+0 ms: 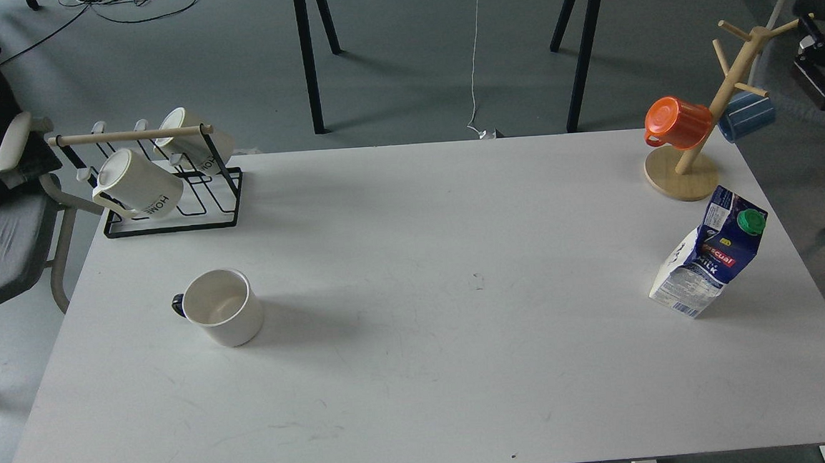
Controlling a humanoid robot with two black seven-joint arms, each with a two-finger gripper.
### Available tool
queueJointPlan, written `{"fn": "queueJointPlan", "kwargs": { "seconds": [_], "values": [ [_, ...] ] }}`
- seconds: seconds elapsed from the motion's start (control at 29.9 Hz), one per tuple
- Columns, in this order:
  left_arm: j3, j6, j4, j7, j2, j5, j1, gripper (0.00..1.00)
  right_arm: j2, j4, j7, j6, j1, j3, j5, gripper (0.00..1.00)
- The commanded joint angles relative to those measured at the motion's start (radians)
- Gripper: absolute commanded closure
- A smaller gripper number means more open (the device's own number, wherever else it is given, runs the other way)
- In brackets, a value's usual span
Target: Place cup and milk with both arms
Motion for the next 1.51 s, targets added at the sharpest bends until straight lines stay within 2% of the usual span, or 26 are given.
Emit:
{"fn": "queueJointPlan", "kwargs": {
  "seconds": [0.0,0.2,0.4,0.7,0.87,1.2,1.47],
  "values": [
    [-0.004,0.0,-0.003,0.0,-0.002,-0.002,0.0,0.0,0.001,0.002,0.001,0.0,0.001,0.004,0.002,0.01],
    [-0.004,0.0,0.012,0.0,0.008,-0.012,-0.011,0.0,0.013,0.003,0.001,0.0,0.002,0.005,0.002,0.01],
    [-0.004,0.0,0.124,0.0,0.005,-0.011,-0.02,0.0,0.035,0.01,0.001,0.0,0.002,0.001,0.001,0.01],
    [0.002,0.0,0.15,0.0,-0.001,0.001,-0.078,0.0,0.021,0.011,0.001,0.0,0.002,-0.009,-0.001,0.01],
    [0.012,0.0,0.147,0.0,-0.002,0.226,-0.168,0.0,0.023,0.011,0.0,0.0,0.012,-0.007,-0.001,0.01],
    [0.012,0.0,0.078,0.0,0.018,0.677,-0.29,0.0,0.024,0.013,-0.002,0.0,0.012,-0.004,-0.002,0.01],
    [0.019,0.0,-0.175,0.0,0.015,1.133,-0.277,0.0,0.023,0.007,-0.002,0.0,0.005,0.001,-0.004,0.01]
  ]
}}
